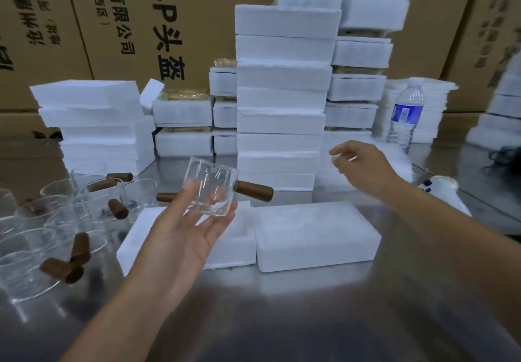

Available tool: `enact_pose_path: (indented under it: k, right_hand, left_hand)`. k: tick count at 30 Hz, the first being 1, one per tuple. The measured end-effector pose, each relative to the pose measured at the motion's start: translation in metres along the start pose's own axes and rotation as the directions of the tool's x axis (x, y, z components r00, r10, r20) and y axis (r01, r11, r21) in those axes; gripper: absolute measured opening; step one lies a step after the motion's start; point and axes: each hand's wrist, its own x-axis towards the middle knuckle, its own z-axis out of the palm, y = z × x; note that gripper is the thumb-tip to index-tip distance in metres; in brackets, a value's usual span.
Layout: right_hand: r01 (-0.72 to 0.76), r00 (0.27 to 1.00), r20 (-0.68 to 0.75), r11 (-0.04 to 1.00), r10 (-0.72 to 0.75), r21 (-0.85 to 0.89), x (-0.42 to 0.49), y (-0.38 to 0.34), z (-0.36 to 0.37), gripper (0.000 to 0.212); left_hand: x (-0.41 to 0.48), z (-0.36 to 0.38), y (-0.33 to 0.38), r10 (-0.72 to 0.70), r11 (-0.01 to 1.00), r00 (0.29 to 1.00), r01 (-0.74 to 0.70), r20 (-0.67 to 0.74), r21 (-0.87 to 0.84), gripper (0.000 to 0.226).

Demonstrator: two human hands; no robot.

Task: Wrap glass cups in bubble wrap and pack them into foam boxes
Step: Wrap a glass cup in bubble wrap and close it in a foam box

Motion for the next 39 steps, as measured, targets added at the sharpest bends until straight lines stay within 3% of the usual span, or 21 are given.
enact_pose_path:
  k: [3,9,14,18,21,24,28,32,36,39]
  right_hand:
    - [-0.036,0.997,-0.072,0.972,0.020,-0.232,0.022,0.036,-0.003,0.022]
    - [-0.052,0.993,0.043,0.752,0.107,-0.657,0.027,0.071,0.010,0.049]
    - [-0.070,0.998,-0.047,0.677,0.052,-0.733,0.027,0.072,0.018,0.038]
    - [-0.064,0.998,-0.065,0.673,0.024,-0.737,0.027,0.070,0.018,0.023]
    - [-0.079,0.996,-0.092,0.715,0.020,-0.695,0.024,0.066,0.015,0.020]
    - [-0.157,0.975,-0.222,0.800,0.031,-0.578,0.020,0.057,0.009,0.025]
    - [-0.265,0.903,-0.396,0.944,0.170,-0.199,0.018,0.029,-0.009,0.026]
    - [-0.158,0.917,-0.351,0.981,0.190,0.116,0.006,-0.009,-0.017,0.026]
    - [0.141,0.955,-0.286,0.967,-0.076,0.212,-0.041,-0.050,0.003,0.014]
    - [0.356,0.934,-0.058,0.917,-0.351,0.179,-0.081,-0.072,0.026,0.014]
  left_hand:
    - [0.001,-0.001,0.000,0.003,1.000,1.000,-0.003,0.011,0.002,0.052]
    - [0.006,-0.005,-0.002,0.023,0.999,0.999,-0.022,0.038,-0.033,0.060]
    - [0.007,-0.005,-0.005,0.017,1.000,0.999,-0.017,0.048,-0.007,0.057]
    - [0.006,-0.004,-0.005,0.025,1.000,0.998,-0.024,0.059,-0.018,0.046]
    - [0.004,-0.003,-0.006,0.032,0.999,0.999,-0.031,0.024,-0.034,0.025]
    - [0.004,-0.003,-0.006,0.026,0.999,0.999,-0.025,0.018,-0.037,0.025]
    - [0.003,-0.002,-0.004,0.008,0.996,1.000,-0.007,0.019,-0.086,0.035]
    - [0.001,0.002,0.000,0.016,0.987,0.999,-0.023,-0.046,-0.158,0.036]
    - [-0.003,0.005,0.008,0.007,0.970,0.999,-0.017,-0.044,-0.244,0.040]
    - [-0.008,0.005,0.015,-0.028,0.927,0.999,0.016,-0.027,-0.376,0.054]
